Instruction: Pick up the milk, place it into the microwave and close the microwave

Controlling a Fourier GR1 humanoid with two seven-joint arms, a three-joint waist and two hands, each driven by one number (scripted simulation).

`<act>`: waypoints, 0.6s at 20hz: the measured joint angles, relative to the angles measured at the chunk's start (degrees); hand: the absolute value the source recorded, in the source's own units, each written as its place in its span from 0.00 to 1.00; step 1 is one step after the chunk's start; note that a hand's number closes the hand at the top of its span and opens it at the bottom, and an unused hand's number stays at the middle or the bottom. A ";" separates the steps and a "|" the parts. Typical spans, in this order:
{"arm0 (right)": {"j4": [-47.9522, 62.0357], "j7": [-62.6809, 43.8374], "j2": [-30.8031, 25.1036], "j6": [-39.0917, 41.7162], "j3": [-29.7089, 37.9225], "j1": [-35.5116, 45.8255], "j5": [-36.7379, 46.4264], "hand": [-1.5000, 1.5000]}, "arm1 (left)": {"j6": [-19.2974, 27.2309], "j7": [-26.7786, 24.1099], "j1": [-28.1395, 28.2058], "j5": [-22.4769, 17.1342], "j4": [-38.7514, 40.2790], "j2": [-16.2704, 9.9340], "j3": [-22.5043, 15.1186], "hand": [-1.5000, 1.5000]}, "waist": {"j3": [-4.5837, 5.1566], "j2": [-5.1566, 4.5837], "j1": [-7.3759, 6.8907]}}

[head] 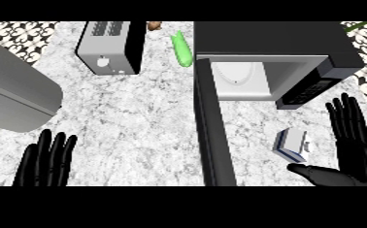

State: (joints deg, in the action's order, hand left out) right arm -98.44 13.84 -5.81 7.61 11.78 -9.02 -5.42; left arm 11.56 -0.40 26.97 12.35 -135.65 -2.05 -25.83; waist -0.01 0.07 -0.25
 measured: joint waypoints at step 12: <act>19.76 15.60 -1.26 1.62 4.05 -0.12 2.99 0.00 | 2.29 -2.47 4.65 0.12 -1.38 -2.43 -4.46 0.00 | -0.02 -0.01 -0.11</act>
State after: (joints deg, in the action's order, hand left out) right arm -78.67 29.43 -7.07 9.24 15.82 -9.13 -2.42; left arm 13.85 -2.87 31.62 12.47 -137.03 -4.49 -30.29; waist -0.03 0.06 -0.35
